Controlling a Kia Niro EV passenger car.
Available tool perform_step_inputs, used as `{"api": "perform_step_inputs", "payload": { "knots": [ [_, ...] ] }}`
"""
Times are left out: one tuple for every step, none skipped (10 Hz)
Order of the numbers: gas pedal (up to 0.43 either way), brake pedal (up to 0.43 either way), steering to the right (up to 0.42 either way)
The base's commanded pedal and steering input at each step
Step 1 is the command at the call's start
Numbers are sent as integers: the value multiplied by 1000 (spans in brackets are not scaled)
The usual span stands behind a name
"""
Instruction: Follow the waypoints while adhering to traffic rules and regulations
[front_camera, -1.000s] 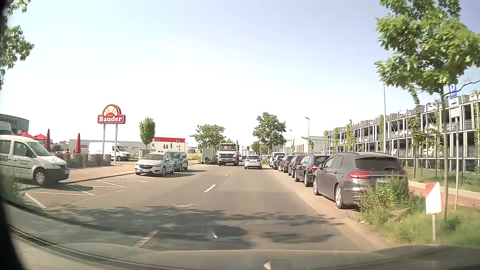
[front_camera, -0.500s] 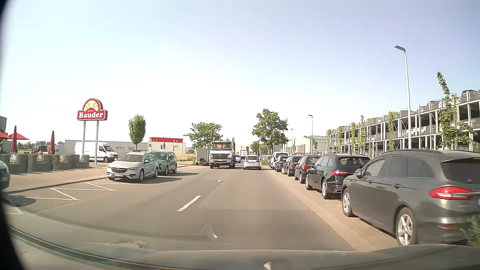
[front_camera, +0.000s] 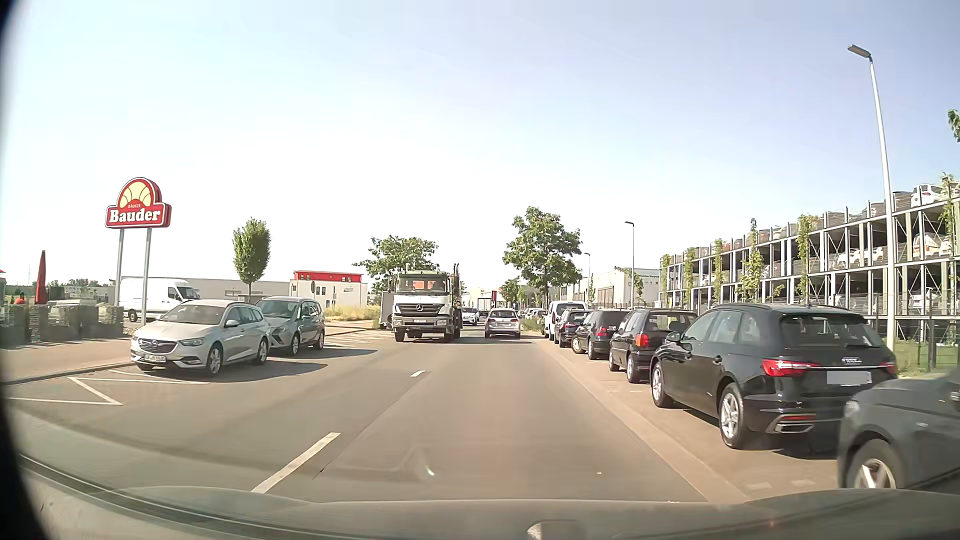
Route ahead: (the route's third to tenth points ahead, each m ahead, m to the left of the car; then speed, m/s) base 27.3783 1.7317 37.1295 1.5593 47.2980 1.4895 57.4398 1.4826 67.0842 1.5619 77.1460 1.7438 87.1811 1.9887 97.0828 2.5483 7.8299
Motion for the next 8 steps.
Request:
{"api": "perform_step_inputs", "payload": {
  "knots": [
    [87,30,2],
    [87,30,0],
    [87,30,0],
    [87,30,0],
    [87,30,0],
    [87,30,0],
    [87,30,0],
    [87,30,0]
  ]
}}
